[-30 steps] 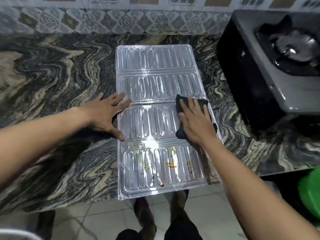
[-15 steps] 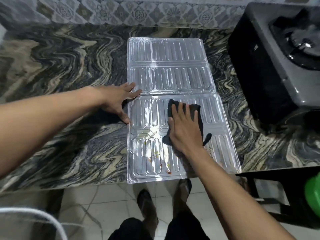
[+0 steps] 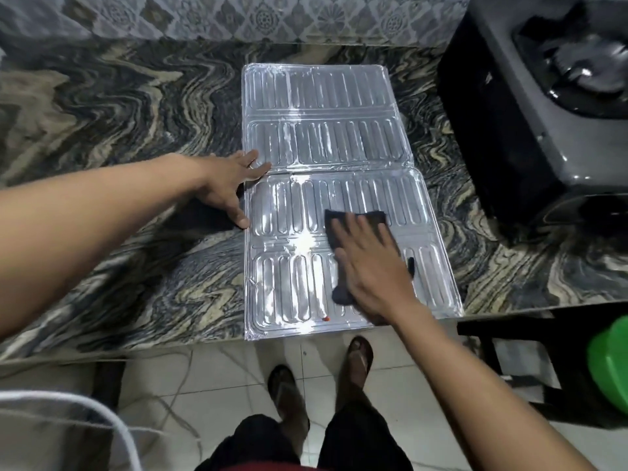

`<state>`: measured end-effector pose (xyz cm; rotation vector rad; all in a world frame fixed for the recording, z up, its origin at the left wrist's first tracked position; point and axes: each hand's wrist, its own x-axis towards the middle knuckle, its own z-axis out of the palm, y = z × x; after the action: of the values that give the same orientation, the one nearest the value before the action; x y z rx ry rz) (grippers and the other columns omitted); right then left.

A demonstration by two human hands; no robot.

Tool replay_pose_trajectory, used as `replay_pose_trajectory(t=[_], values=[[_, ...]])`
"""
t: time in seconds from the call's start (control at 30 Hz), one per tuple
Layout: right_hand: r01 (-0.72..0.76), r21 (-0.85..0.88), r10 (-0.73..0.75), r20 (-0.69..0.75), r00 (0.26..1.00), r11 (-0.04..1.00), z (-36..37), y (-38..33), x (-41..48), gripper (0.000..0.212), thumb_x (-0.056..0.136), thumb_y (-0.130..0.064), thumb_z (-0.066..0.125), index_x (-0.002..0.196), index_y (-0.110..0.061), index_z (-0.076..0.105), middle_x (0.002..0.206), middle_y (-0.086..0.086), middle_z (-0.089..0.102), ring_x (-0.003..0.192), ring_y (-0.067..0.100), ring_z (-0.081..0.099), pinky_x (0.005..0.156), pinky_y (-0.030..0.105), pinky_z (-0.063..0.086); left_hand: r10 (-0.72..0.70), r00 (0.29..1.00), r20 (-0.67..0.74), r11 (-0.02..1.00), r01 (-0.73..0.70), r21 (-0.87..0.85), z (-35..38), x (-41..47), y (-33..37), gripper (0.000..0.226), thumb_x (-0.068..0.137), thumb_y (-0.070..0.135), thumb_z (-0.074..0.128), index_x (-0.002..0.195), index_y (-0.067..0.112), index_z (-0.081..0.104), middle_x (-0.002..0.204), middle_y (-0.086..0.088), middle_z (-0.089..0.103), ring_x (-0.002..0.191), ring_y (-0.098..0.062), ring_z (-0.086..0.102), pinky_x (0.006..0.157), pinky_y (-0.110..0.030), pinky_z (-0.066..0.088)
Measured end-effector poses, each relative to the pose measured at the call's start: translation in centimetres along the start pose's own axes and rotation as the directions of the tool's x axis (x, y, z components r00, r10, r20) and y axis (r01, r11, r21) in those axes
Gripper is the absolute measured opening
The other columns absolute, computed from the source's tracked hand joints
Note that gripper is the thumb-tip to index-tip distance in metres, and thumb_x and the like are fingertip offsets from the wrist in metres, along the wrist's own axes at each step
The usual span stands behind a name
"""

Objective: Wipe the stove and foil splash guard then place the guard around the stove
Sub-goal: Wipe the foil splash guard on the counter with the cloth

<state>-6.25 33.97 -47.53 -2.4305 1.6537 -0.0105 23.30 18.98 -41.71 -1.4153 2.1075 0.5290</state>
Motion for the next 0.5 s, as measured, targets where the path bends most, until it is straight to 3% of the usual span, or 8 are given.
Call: replay_pose_trajectory(t=[0.13,0.23,0.33,0.4,0.5], values=[[-0.224,-0.014,0.224,-0.028,0.974,0.974,-0.7,5.3,-0.8,0.057,0.106,-0.042,0.013,0.158,-0.021,0.011,0.165,0.006,0.012,0.153,0.019,0.004,0.124,0.044,0.002,0.018,0.999,-0.038,0.998,-0.015,0.063,0.2,-0.6,1.8,0.132,0.07,0.048,0.083,0.152,0.038,-0.02,0.163,-0.005,-0.021,0.151,-0.028,-0.014,0.119,-0.058,0.004],[-0.275,0.025,0.276,-0.092,0.957,0.961,-0.5,5.1,-0.7,0.055,0.106,-0.039,0.016,0.157,-0.019,0.018,0.164,0.007,0.02,0.152,0.019,0.011,0.124,0.043,0.003,0.048,0.999,-0.01,0.996,-0.047,0.07,0.5,-0.7,2.1,0.12,0.077,0.042,0.079,0.153,0.04,-0.014,0.163,-0.005,-0.022,0.152,-0.026,-0.009,0.122,-0.05,0.008],[-0.422,0.082,0.429,-0.127,0.894,0.903,-0.4,2.6,-0.5,0.058,0.105,-0.042,0.01,0.156,-0.016,0.018,0.164,0.008,0.018,0.152,0.022,0.012,0.124,0.047,0.007,0.053,0.999,0.009,0.997,-0.054,0.064,0.4,-0.3,1.6,0.12,0.075,0.047,0.079,0.153,0.04,-0.012,0.163,-0.006,-0.022,0.152,-0.027,-0.008,0.122,-0.049,0.01],[-0.352,0.043,0.354,-0.108,0.929,0.935,-0.1,-0.8,-0.5,0.056,0.106,-0.038,0.014,0.156,-0.013,0.017,0.163,0.011,0.016,0.152,0.027,0.013,0.122,0.052,0.012,0.047,0.999,0.018,0.997,-0.048,0.056,0.4,-0.1,1.7,0.121,0.074,0.047,0.08,0.153,0.041,-0.012,0.163,-0.007,-0.022,0.152,-0.028,-0.009,0.122,-0.05,0.01],[-0.033,0.108,0.037,-0.037,0.999,0.994,1.0,-7.9,-0.5,0.054,0.106,-0.033,0.021,0.157,-0.016,0.017,0.164,0.009,0.018,0.152,0.026,0.01,0.123,0.051,0.006,0.025,1.0,0.004,0.999,-0.025,0.037,0.5,-0.1,1.9,0.122,0.073,0.043,0.082,0.153,0.042,-0.01,0.163,-0.006,-0.021,0.152,-0.028,-0.009,0.122,-0.051,0.011]])
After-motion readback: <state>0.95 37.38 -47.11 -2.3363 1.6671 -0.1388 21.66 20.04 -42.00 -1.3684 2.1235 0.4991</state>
